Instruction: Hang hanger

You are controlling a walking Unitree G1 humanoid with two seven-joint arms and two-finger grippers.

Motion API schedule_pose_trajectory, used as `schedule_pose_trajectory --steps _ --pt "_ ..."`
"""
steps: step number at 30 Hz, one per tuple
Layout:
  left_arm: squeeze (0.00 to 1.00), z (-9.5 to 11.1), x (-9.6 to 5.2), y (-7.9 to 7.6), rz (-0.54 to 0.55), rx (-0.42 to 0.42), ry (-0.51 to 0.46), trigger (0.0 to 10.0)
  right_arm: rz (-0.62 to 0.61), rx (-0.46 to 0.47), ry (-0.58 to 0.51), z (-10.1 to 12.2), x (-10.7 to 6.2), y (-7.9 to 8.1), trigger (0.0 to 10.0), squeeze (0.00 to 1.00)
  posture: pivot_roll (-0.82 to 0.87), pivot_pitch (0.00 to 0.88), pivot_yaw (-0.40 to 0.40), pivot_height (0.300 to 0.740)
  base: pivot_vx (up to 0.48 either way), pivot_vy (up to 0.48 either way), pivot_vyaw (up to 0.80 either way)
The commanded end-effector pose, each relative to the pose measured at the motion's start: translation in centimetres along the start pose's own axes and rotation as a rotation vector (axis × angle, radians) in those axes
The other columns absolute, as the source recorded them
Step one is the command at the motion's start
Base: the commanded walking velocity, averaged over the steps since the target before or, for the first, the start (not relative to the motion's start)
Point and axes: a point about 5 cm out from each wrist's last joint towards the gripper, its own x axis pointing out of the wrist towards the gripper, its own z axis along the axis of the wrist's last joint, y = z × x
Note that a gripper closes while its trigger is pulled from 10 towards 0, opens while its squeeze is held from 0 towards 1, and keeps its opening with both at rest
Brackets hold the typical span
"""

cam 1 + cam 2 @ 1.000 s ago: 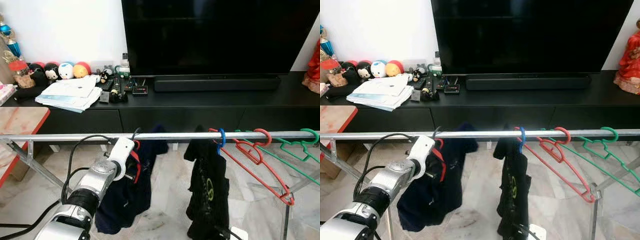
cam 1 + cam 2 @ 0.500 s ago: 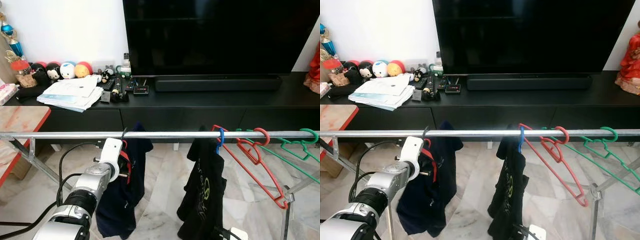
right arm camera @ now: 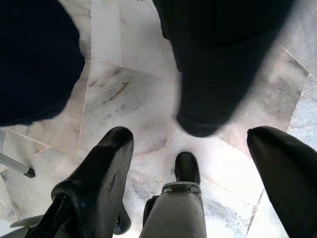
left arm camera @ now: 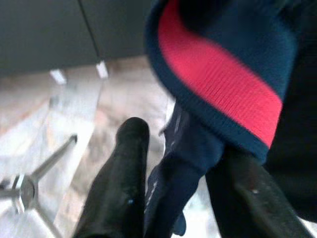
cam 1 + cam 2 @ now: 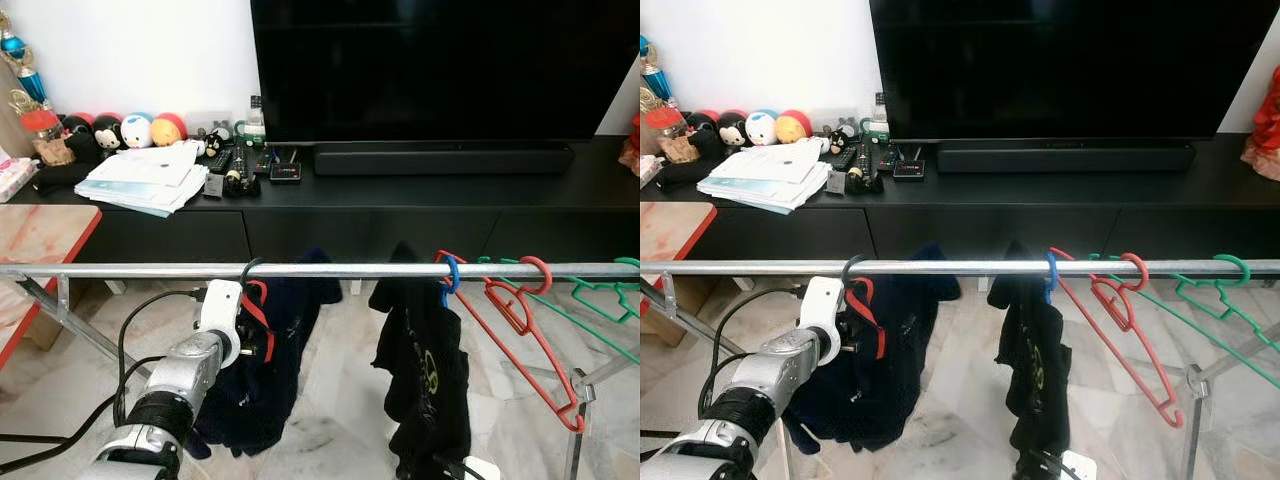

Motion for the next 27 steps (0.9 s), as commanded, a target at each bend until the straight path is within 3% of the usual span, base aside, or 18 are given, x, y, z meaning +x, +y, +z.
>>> schedule_pose_trajectory --steps 1,6,7,8,10,14,15,18,20,21,22,27 --pt "1.0 0.3 -0.4 0.2 -0.003 0.003 -0.032 10.0 -0.002 -0.002 0.02 -0.6 -0.1 -0.1 10.0 0.0 0.02 0.07 0.048 0.74 0.0 0.0 0.0" --pt "1.0 0.1 -1.9 0.7 -0.008 -0.01 -0.102 10.0 -0.004 0.005 0.019 -0.8 -0.2 -0.3 10.0 0.0 0.02 0.071 0.049 0.74 0.0 0.0 0.0" --pt "1.0 0.0 -2.7 0.7 -0.035 0.009 -0.153 10.0 -0.005 -0.001 0.021 -0.9 -0.2 -0.3 10.0 0.0 0.02 0.07 0.047 0.74 0.0 0.0 0.0" --pt "1.0 -0.2 -3.4 0.9 -0.041 -0.039 -0.204 10.0 -0.006 -0.002 0.023 -1.0 -0.2 -0.4 10.0 0.0 0.02 0.07 0.047 0.74 0.0 0.0 0.0" --pt "1.0 -0.2 -3.6 1.1 -0.038 -0.055 -0.213 10.0 -0.006 -0.001 0.024 -1.0 -0.2 -0.4 10.0 0.0 0.02 0.07 0.047 0.74 0.0 0.0 0.0" --pt "1.0 -1.9 -5.8 2.6 0.02 0.001 -0.256 10.0 -0.003 -0.006 0.026 -1.4 -0.3 -0.6 10.0 0.0 0.02 0.064 0.046 0.74 0.0 0.0 0.0" --pt "0.04 -2.9 -6.9 3.5 0.08 0.027 -0.271 10.0 -0.006 -0.004 0.028 -1.4 -0.4 -0.8 10.0 0.0 0.02 0.06 0.045 0.74 0.0 0.0 0.0" --pt "0.0 -5.6 -8.4 4.8 0.152 0.033 -0.221 10.0 -0.001 -0.009 0.025 -1.4 -0.4 -0.9 10.0 0.0 0.02 0.052 0.045 0.74 0.0 0.0 0.0" --pt "0.0 -11.1 -10.4 7.3 0.287 0.075 -0.028 10.0 0.009 -0.028 0.021 -1.4 -0.4 -0.8 10.0 0.0 0.02 0.04 0.04 0.74 0.0 0.0 0.0" --pt "0.0 -11.1 -10.4 7.3 0.287 0.075 -0.028 10.0 0.009 -0.028 0.021 -1.4 -0.4 -0.8 10.0 0.0 0.02 0.04 0.04 0.74 0.0 0.0 0.0" --pt "0.0 -13.3 -11.2 8.3 0.34 0.073 0.056 10.0 0.01 -0.026 0.02 -1.4 -0.4 -0.8 10.0 0.0 0.02 0.037 0.038 0.74 0.0 0.0 0.0" --pt "0.0 -17.6 -12.7 9.2 0.412 0.045 0.244 10.0 0.017 -0.036 0.018 -1.3 -0.4 -0.7 10.0 0.0 0.02 0.024 0.034 0.74 0.0 0.0 0.0"
